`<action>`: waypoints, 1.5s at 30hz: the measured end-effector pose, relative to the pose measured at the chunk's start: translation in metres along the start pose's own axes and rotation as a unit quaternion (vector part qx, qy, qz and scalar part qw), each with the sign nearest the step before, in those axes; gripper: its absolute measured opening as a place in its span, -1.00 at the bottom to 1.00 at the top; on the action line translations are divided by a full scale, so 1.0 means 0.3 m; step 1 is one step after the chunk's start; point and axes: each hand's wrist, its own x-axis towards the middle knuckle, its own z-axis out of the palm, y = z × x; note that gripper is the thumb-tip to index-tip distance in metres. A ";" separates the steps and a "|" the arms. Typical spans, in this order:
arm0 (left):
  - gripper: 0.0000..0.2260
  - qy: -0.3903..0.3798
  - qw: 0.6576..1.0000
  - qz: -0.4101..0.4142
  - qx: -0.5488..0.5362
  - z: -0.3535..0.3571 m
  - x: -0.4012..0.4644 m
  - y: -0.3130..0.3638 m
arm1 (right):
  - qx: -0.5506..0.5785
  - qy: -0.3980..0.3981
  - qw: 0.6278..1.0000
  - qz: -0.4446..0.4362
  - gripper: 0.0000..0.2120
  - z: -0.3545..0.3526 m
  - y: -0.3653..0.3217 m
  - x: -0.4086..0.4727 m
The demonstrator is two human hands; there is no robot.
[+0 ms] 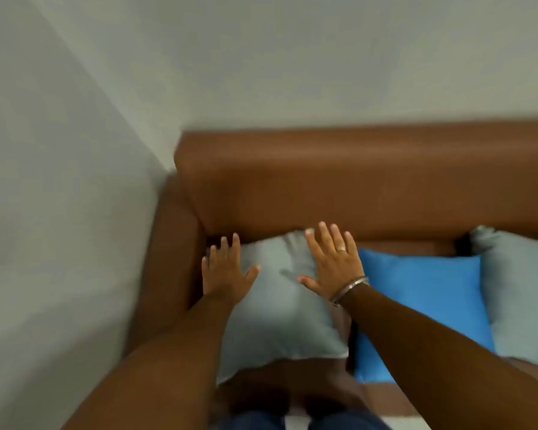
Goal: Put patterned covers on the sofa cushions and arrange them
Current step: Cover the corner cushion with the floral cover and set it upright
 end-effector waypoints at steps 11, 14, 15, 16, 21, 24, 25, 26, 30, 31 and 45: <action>-0.08 -0.089 0.906 -0.242 -0.334 0.572 -0.087 -0.372 | 0.391 -0.261 0.858 0.207 -0.15 0.788 0.046 -0.078; -0.21 -0.127 0.895 -0.199 -0.378 0.515 -0.076 -0.366 | 0.488 -0.236 0.800 0.255 -0.24 0.781 0.008 -0.079; -0.26 -0.143 0.888 -0.192 -0.392 0.470 -0.069 -0.370 | 0.514 -0.241 0.777 0.272 -0.27 0.736 -0.001 -0.081; -0.31 -0.162 0.879 -0.192 -0.406 0.421 -0.057 -0.379 | 0.539 -0.256 0.749 0.289 -0.30 0.689 0.003 -0.087; -0.62 -0.136 0.854 -0.210 -0.456 0.113 0.010 -0.397 | 0.710 -0.291 0.546 0.336 -0.23 0.326 0.162 -0.109; -0.63 -0.098 0.846 -0.216 -0.478 0.066 0.093 -0.348 | 0.716 -0.219 0.602 0.277 0.03 0.253 0.209 -0.056; -0.63 -0.091 0.843 -0.219 -0.482 0.072 0.112 -0.330 | 0.723 -0.209 0.604 0.261 0.04 0.254 0.189 -0.035; -0.60 -0.086 0.834 -0.212 -0.501 0.088 0.126 -0.306 | 0.732 -0.197 0.605 0.244 -0.03 0.266 0.163 -0.010; -0.29 -0.133 0.749 -0.169 -0.627 0.178 0.178 -0.201 | 0.694 -0.079 0.674 0.239 -0.42 0.367 0.072 0.105; -0.26 -0.134 0.759 -0.161 -0.617 0.188 0.203 -0.180 | 0.685 -0.043 0.680 0.257 -0.42 0.375 0.069 0.136; -0.41 0.137 0.968 0.039 -0.204 0.374 0.155 -0.144 | 0.195 0.173 0.964 0.041 -0.34 0.533 -0.023 0.065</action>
